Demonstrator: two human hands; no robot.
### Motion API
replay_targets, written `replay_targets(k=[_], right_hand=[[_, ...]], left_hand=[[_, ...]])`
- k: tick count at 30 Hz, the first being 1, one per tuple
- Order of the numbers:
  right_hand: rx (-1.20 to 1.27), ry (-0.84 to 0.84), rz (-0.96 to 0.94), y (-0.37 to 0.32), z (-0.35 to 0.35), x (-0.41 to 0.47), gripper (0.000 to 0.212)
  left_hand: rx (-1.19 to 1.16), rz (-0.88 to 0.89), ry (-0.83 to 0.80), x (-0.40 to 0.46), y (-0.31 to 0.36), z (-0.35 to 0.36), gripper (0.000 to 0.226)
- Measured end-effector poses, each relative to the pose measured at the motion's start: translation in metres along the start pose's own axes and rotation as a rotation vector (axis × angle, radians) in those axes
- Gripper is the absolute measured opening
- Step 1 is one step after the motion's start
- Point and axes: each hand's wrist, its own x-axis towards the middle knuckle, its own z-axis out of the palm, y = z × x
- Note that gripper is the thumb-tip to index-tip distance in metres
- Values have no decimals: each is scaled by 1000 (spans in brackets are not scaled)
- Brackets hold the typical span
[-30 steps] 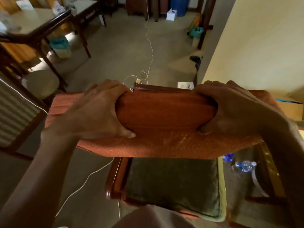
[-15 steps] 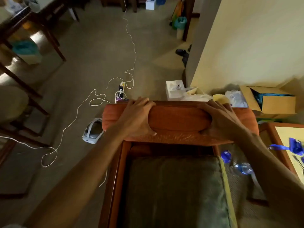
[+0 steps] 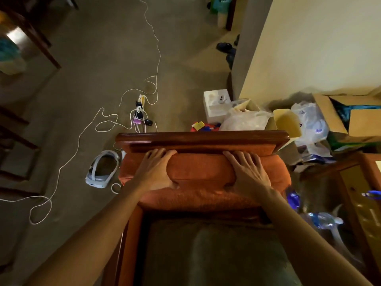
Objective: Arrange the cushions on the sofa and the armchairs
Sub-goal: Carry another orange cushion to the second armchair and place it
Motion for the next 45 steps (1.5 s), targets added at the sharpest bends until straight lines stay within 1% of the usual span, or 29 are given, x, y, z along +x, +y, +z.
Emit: replay_targets(k=[2,5,6,8,10,11,12,14,16,18,20,21,22,24,25,26,27,28,29,31,32,33,35,37,39,40,42,43,45], right_hand=[[-15,2,32,5,-2,15,124],[-86,-108,67,3,-19,30,130],[-89,-119,65,-9,-22,30,130],[-26,-91,-1,-47,-18,27,125],[45,-83,-76,-80,-8,19,120],[47,-67,-83,-79,-4,15,115],[31,-31,-72,-65,-3,10,108],[21,33,-24,-14,-4,-11,97],[37,97,59,45,-5,-41,86],[66,55,144,79,-6,-61,84],[16,20,198,83,-5,-64,85],[-22,47,217,73,-5,-62,85],[-36,108,223,58,-5,-62,83],[8,335,201,13,2,-66,63],[42,412,175,-13,11,-70,52],[77,404,120,-37,23,-72,46],[100,306,51,-56,37,-73,46],[122,139,29,-68,54,-72,52],[138,-78,79,-72,71,-69,63],[110,-503,252,-66,93,-68,94],[77,-665,318,-62,97,-70,108],[48,-763,352,-60,98,-70,117],[62,-852,381,-63,92,-72,132],[181,-920,438,-64,89,-73,144],[272,-918,473,-66,87,-90,146],[274,-891,463,-68,86,-102,142],[242,-831,392,-75,80,-133,118],[222,-797,345,-80,74,-150,107],[193,-697,266,-92,60,-186,94]], left_hand=[[16,-26,7,11,-1,1,124],[35,-38,38,13,9,-5,127],[39,-13,83,8,18,0,124],[65,105,163,-3,51,15,116],[101,191,132,-10,69,31,115],[122,184,130,-12,62,35,115],[131,140,164,-14,43,35,114],[98,8,205,-25,-9,27,109],[139,-16,189,-37,-50,21,101],[164,-7,150,-37,-58,18,98],[97,-62,157,-35,-40,19,100],[28,-97,204,-39,-27,21,99],[-48,-122,275,-46,-13,25,96],[-173,-155,440,-68,19,41,83],[-232,-166,503,-82,35,51,77],[-294,-175,545,-95,51,61,72],[-345,-188,563,-108,66,73,68],[-376,-201,549,-122,76,87,64],[-399,-206,504,-134,84,102,62],[-428,-170,346,-156,91,129,64],[-429,-147,256,-166,91,140,65],[-418,-138,173,-173,89,146,66],[-381,-154,27,-180,83,147,70],[-372,-166,-73,-174,75,141,80],[-337,-136,-155,-169,71,132,97],[-289,-108,-196,-165,69,127,109],[-162,-50,-296,-159,67,119,132],[-94,-11,-356,-158,68,114,141],[28,87,-470,-159,74,104,152]])
